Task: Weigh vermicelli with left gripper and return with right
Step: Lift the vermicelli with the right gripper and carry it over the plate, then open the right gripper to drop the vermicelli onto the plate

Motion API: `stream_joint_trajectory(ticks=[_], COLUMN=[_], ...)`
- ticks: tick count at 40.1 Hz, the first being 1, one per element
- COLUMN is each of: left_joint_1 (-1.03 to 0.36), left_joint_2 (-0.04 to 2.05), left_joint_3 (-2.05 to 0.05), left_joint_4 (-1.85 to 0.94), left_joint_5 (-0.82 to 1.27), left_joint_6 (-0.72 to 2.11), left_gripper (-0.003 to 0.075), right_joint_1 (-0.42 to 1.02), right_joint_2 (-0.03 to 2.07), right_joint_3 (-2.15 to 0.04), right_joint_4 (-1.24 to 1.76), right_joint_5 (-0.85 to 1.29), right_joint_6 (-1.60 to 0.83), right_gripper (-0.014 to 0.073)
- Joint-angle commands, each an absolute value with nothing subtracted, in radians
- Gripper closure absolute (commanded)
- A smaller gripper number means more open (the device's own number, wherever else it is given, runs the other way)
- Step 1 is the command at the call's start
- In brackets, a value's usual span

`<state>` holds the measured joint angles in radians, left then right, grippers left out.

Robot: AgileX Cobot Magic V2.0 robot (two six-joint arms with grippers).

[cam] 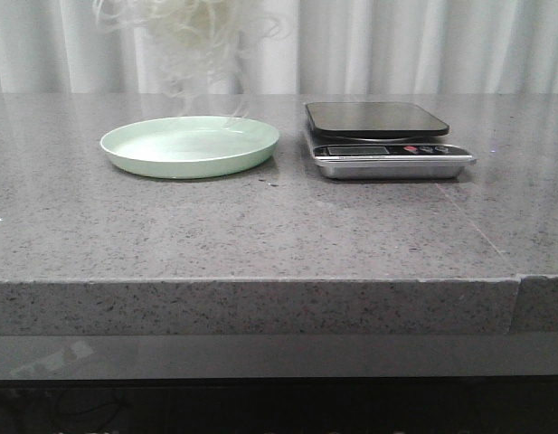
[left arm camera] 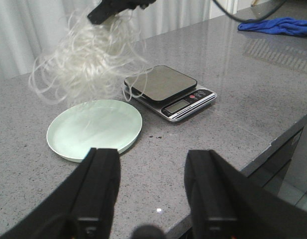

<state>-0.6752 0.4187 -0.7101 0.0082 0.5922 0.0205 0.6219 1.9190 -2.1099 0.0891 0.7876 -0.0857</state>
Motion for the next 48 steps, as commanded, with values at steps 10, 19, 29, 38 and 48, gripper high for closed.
stream_joint_trajectory(ticks=[10,19,29,38,48], left_joint_1=[-0.681,-0.681,-0.681,-0.681,-0.681], left_joint_2=[0.425,0.425,0.425,0.425,0.425], left_joint_3=[-0.735,-0.735,-0.735,-0.735,-0.735], left_joint_4=[0.000,0.000,0.000,0.000,0.000], left_joint_5=[0.514,0.514,0.514,0.514,0.514], left_joint_6=[0.010,0.010,0.010,0.010,0.010], left_gripper=[0.0313,0.0313,0.0313,0.0313,0.0313], right_joint_1=[0.634,0.633,0.630,0.630,0.630], right_joint_2=[1.969,2.016,2.022,1.974,1.843], right_joint_3=[-2.149,-2.149,-2.149,-2.149,-2.147], right_joint_4=[0.087,0.086,0.085,0.083,0.067], right_joint_5=[0.711,0.761,0.764,0.832,0.990], right_joint_6=[-0.098,-0.098,-0.098,-0.098,-0.093], right_gripper=[0.0437,0.0372,0.0083,0.0060,0.0060])
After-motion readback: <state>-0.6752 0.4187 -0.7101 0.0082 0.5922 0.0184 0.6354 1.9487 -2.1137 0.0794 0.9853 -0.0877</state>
